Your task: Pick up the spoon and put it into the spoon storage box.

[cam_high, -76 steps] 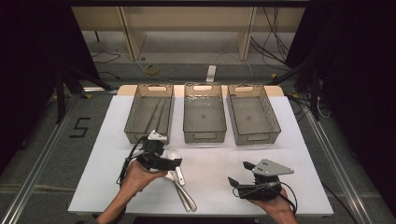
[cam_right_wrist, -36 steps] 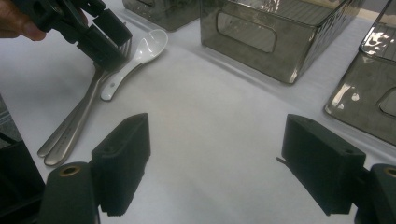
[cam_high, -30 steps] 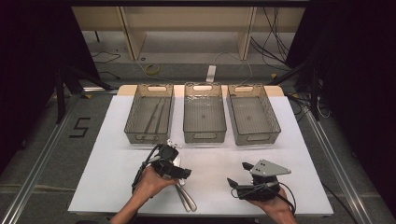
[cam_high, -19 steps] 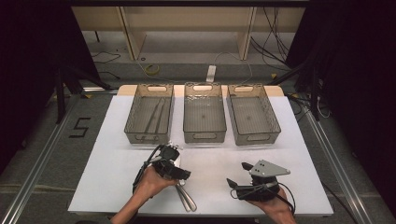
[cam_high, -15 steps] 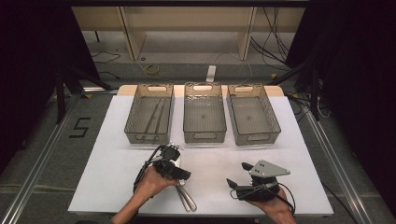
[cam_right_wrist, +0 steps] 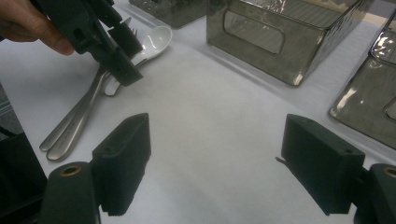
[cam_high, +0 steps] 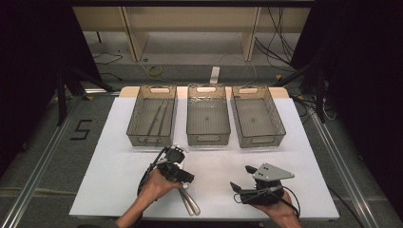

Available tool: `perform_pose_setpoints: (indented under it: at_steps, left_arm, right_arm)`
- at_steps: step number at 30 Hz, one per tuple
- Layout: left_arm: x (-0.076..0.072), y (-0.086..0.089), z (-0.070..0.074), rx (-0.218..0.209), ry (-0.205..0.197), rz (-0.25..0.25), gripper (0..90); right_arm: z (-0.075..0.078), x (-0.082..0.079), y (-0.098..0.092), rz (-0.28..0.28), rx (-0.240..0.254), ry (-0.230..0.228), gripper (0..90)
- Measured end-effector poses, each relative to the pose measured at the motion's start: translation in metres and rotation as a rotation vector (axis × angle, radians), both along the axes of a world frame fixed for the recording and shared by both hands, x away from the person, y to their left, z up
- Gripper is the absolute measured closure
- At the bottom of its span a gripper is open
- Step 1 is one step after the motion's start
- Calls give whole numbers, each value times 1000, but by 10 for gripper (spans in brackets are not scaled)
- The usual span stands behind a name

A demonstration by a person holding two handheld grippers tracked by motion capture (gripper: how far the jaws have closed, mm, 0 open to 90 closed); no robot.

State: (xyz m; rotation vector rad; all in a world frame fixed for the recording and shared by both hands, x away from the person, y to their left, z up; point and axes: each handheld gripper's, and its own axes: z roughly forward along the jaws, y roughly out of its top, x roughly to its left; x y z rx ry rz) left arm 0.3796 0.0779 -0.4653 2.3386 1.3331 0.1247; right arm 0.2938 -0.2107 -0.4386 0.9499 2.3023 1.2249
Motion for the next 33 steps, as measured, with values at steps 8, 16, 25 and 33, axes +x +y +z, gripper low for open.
perform_pose_setpoints:
  at_steps: [8,16,25,33]
  left_arm:
    - [-1,-5,-1,51,-14,5,253]
    - [0,-6,-2,81,-48,-1,344]
    - [-2,-6,-2,108,-60,-15,421]
    - [-3,-5,-1,128,-71,-22,461]
  right_arm:
    - [0,0,0,-2,-3,-3,252]
    - [0,-1,1,-1,-15,-6,254]
    - [0,-1,2,-3,-18,-10,255]
    - [1,-2,2,-2,-23,-14,256]
